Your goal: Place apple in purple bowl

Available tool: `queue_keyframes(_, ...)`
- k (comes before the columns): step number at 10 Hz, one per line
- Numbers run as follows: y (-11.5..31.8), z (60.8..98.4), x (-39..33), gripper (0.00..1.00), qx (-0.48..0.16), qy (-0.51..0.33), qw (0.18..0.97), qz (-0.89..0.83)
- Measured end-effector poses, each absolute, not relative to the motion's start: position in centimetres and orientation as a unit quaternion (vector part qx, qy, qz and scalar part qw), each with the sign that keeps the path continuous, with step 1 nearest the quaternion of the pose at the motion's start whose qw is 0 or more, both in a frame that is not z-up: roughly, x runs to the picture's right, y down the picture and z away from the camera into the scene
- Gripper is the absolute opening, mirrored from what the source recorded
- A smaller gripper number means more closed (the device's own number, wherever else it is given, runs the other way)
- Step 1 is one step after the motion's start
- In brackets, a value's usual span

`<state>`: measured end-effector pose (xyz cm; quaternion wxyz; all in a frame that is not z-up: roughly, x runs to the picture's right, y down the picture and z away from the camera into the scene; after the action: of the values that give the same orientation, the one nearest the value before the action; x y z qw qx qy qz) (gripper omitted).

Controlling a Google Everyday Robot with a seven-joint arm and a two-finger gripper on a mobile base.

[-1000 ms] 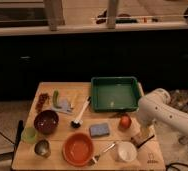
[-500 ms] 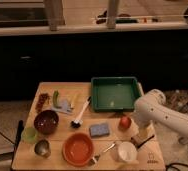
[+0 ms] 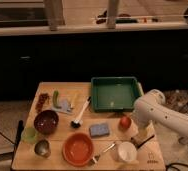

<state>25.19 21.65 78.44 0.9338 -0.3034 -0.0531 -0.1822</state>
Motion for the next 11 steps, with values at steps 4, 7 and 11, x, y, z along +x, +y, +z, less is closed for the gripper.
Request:
queue_keyframes(4,21.2,79.1,24.2,0.80,-0.301,-0.087,0.926,-0.212)
queue_keyframes(7,20.4,79.8,22.9,0.80,-0.303,-0.104,0.916,-0.240)
queue_keyframes(11,20.0,81.0,21.4,0.80,-0.308,-0.119,0.905,-0.269)
